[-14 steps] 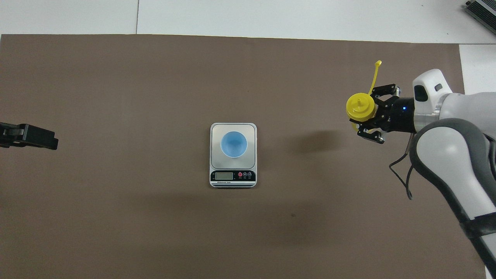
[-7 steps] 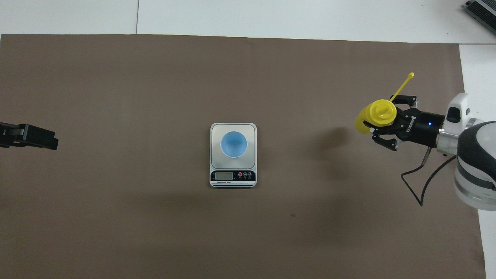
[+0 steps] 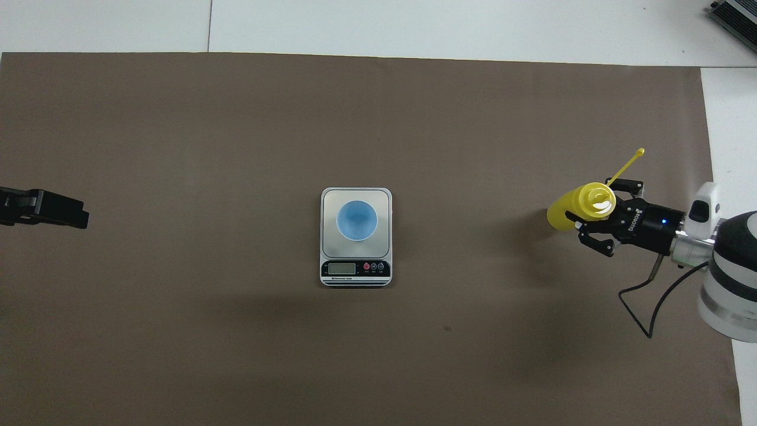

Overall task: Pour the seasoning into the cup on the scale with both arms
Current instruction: 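Carry the yellow bottle back and set it upright with the right gripper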

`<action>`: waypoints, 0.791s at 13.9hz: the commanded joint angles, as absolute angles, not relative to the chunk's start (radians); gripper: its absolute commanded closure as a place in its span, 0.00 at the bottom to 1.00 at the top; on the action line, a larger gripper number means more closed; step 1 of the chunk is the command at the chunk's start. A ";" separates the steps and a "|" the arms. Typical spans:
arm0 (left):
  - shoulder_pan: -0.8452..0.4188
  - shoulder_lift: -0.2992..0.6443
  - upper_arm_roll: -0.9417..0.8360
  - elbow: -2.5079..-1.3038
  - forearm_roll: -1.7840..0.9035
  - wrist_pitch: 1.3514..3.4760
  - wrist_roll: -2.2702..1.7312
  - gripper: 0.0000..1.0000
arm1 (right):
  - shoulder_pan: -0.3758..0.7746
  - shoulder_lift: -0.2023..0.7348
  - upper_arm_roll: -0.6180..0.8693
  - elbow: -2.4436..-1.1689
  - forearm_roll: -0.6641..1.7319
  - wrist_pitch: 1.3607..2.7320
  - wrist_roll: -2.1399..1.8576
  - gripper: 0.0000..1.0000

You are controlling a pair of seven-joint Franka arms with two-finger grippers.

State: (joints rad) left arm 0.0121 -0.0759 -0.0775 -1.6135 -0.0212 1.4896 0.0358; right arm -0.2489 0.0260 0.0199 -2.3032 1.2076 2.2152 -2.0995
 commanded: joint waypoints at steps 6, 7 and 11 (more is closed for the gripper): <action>0.021 -0.104 -0.080 -1.643 -0.034 1.491 0.028 0.00 | -0.334 -0.009 0.034 -2.395 1.285 2.166 -2.149 1.00; 0.021 -0.106 -0.080 -1.644 -0.034 1.491 0.028 0.00 | -0.331 -0.011 0.034 -2.405 1.298 2.166 -2.149 1.00; 0.021 -0.104 -0.080 -1.644 -0.034 1.491 0.028 0.00 | -0.321 -0.017 0.034 -2.419 1.336 2.169 -2.149 0.00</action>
State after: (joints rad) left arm 0.0121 -0.0759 -0.0775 -1.6135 -0.0212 1.4896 0.0358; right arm -0.3085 0.0247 0.0263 -2.3892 1.2993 2.1838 -2.1265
